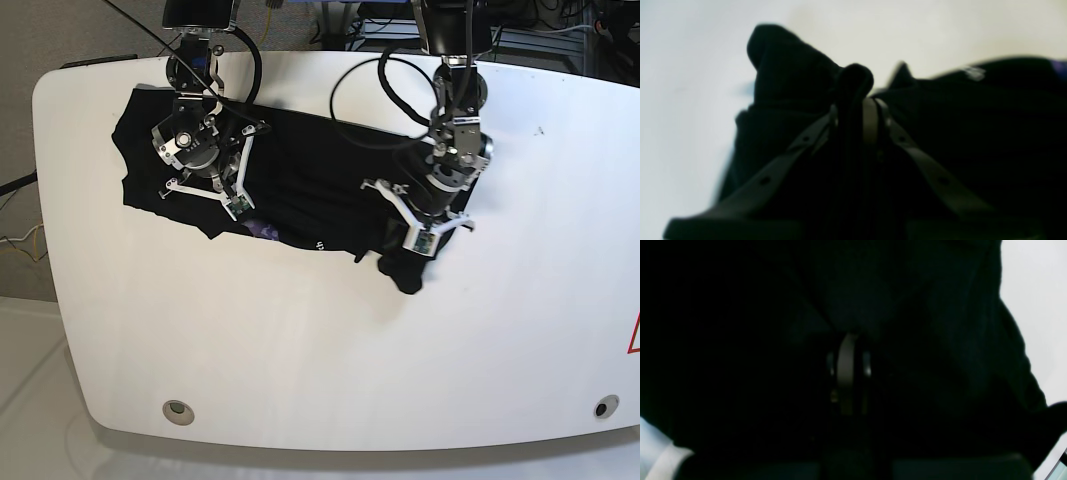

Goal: Fold the T-shirt properly
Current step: 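Drag the shirt end with the left gripper toward the right gripper, then fold the held shirt end over beside the right gripper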

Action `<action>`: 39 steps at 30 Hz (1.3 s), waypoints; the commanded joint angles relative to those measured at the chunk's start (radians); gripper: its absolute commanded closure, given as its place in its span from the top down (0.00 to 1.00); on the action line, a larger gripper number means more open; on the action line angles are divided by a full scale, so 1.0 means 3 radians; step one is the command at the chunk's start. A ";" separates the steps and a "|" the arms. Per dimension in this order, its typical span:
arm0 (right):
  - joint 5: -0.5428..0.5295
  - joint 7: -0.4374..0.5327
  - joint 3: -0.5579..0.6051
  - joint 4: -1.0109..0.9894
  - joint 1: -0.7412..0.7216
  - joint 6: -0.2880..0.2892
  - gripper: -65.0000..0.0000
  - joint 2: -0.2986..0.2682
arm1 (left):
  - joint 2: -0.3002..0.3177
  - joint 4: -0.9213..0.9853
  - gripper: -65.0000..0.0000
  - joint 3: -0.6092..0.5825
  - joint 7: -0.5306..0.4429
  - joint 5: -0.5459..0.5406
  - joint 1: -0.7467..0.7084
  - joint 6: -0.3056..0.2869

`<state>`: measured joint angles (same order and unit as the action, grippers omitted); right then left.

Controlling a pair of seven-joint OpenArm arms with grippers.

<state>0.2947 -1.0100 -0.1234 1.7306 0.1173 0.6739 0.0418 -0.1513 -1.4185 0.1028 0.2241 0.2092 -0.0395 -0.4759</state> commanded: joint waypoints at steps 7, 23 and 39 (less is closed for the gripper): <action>-0.0008 -0.0206 0.0005 -0.0125 0.0057 0.0081 0.00 0.0022 | -0.0019 -0.0235 0.03 -0.0402 -0.0054 -0.0163 -0.0122 0.0136; -0.0008 -0.0206 0.0000 -0.0125 0.0057 0.0081 0.00 0.0022 | -0.0019 -0.0803 0.03 -0.0898 0.0156 -0.0153 -0.0214 0.0397; -0.0008 -0.0206 0.0000 -0.0125 0.0062 0.0081 0.00 0.0022 | -0.0019 -0.1207 0.03 -0.1005 0.0432 -0.0137 -0.0198 0.0397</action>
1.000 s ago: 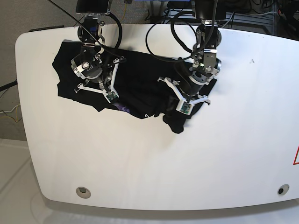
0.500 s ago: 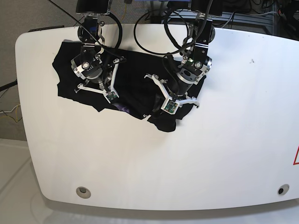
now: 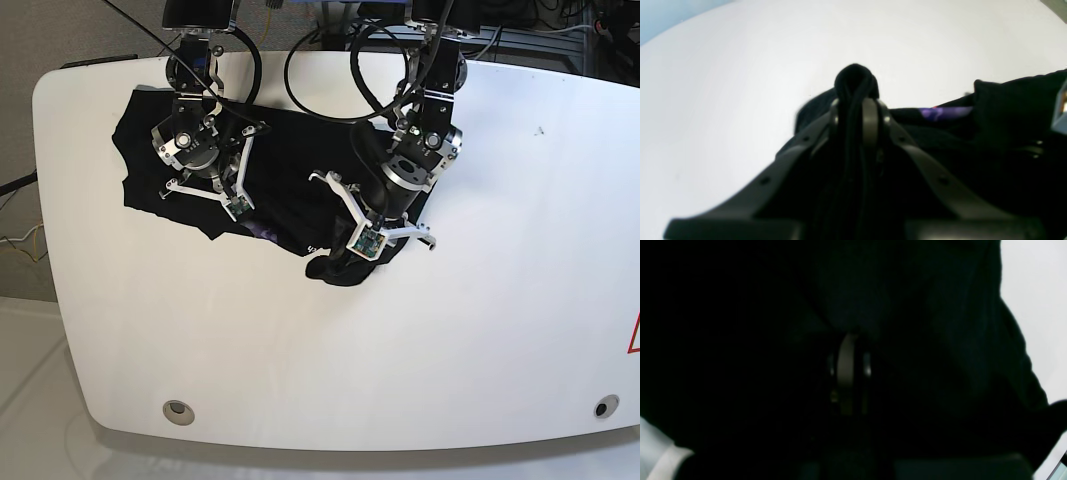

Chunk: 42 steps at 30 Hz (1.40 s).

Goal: Fold the T-shirt properly
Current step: 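Fold the held shirt end over beside the right gripper, then press the folded shirt with the left gripper and open it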

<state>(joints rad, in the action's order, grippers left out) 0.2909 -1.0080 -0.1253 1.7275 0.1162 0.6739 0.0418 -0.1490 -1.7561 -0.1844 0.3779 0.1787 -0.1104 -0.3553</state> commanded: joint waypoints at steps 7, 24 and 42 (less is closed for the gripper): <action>0.0005 -0.0212 0.0006 -0.0115 0.0065 0.0081 0.00 0.0022 | -0.0027 -0.0087 0.03 -0.0175 -0.0055 -0.0036 0.0028 0.0006; 0.0005 -0.0212 -0.0004 -0.0115 0.0065 0.0081 0.00 0.0007 | -0.0027 -0.0184 0.03 -0.0671 0.0109 0.0118 0.0018 0.0287; 0.0005 -0.0212 -0.0004 -0.0115 0.0065 0.0081 0.00 0.0007 | -0.0027 0.0000 0.03 -0.0963 0.0109 0.0118 -0.0156 0.0619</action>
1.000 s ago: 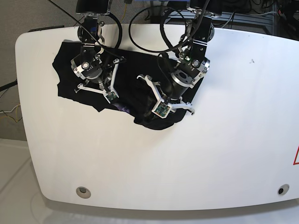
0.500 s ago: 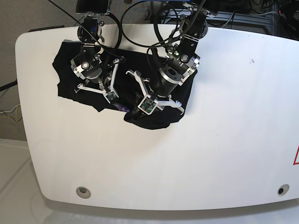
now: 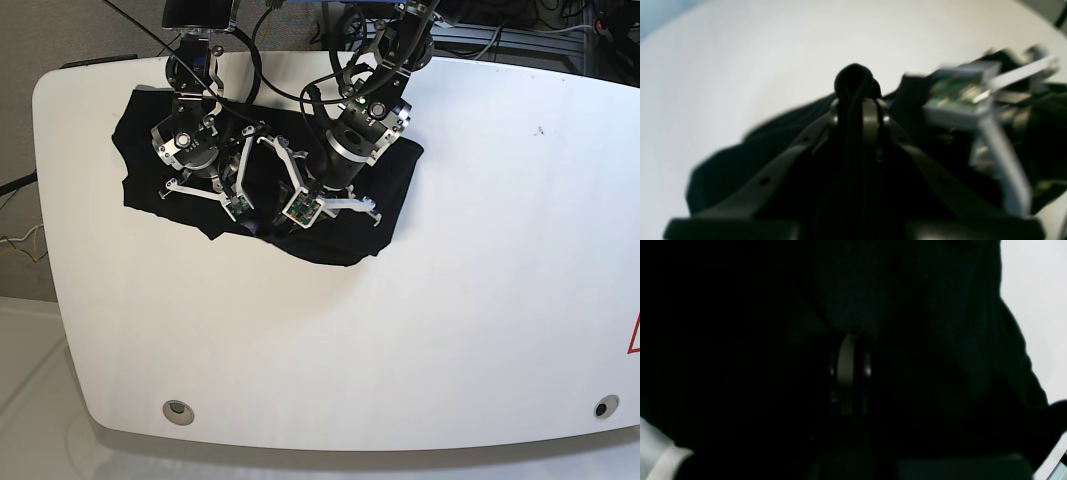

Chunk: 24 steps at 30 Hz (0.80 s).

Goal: Fold the T-shirt properly
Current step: 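Press the folded shirt with the left gripper and open it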

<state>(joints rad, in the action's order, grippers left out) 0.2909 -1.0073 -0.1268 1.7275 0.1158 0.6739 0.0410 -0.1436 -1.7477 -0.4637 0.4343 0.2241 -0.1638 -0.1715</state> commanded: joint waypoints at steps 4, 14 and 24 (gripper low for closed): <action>0.0005 -0.0215 0.0001 -0.0115 0.0067 0.0081 0.00 0.0009 | -0.0045 0.0008 0.03 -0.0068 -0.0090 -0.0039 -0.0029 0.0042; 0.0005 -0.0215 0.0006 -0.0120 0.0067 0.0081 0.00 0.0014 | -0.0045 0.0197 0.03 -0.0088 -0.0095 -0.0039 -0.0039 0.0052; 0.0005 -0.0215 0.0006 -0.0120 0.0067 0.0081 0.00 0.0019 | -0.0045 0.0479 0.03 -0.0088 -0.0100 -0.0034 -0.0024 0.0052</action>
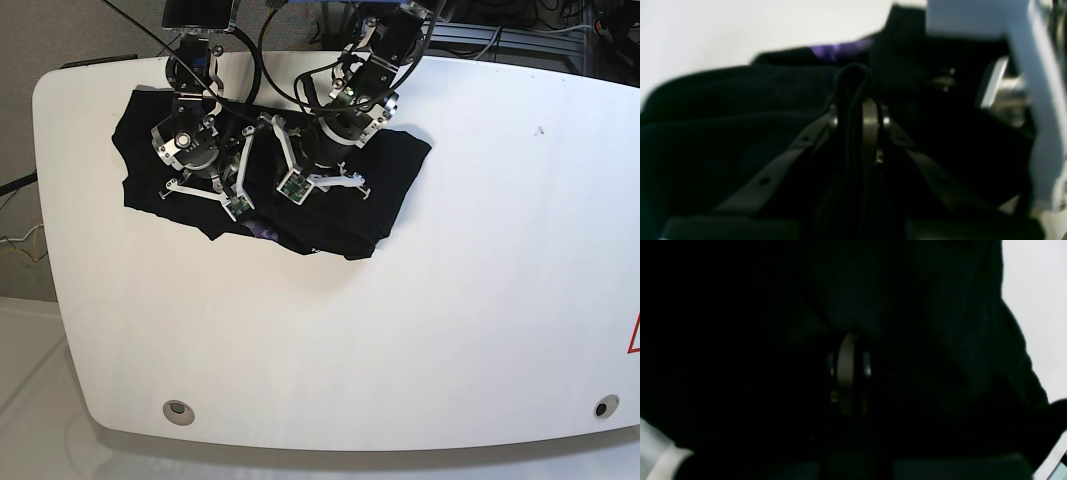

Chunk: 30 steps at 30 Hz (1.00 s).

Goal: Fold the T-shirt properly
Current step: 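Press the folded shirt with the left gripper and open it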

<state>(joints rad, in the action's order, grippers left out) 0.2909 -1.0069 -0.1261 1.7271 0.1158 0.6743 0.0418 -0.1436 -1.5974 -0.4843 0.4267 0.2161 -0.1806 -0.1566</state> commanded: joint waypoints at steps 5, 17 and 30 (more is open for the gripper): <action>0.0005 -0.0216 0.0003 -0.0118 0.0067 0.0080 0.00 0.0017 | -0.0045 0.0018 0.04 -0.0020 -0.0075 0.0008 0.0037 0.0003; 0.0005 -0.0211 0.0009 -0.0118 0.0072 0.0080 0.00 0.0017 | -0.0045 0.0003 0.50 -0.0127 -0.0080 0.0003 0.0042 -0.0002; 0.0005 -0.0211 0.0014 -0.0118 0.0082 0.0080 0.00 0.0022 | -0.0035 -0.0427 0.62 -0.0132 -0.0059 0.0008 0.0124 -0.0012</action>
<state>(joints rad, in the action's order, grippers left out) 0.2909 -1.0027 -0.1261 1.7271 0.1173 0.6773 0.0414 -0.1398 -1.6756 -0.5201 0.4377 0.2249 -0.1673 -0.1604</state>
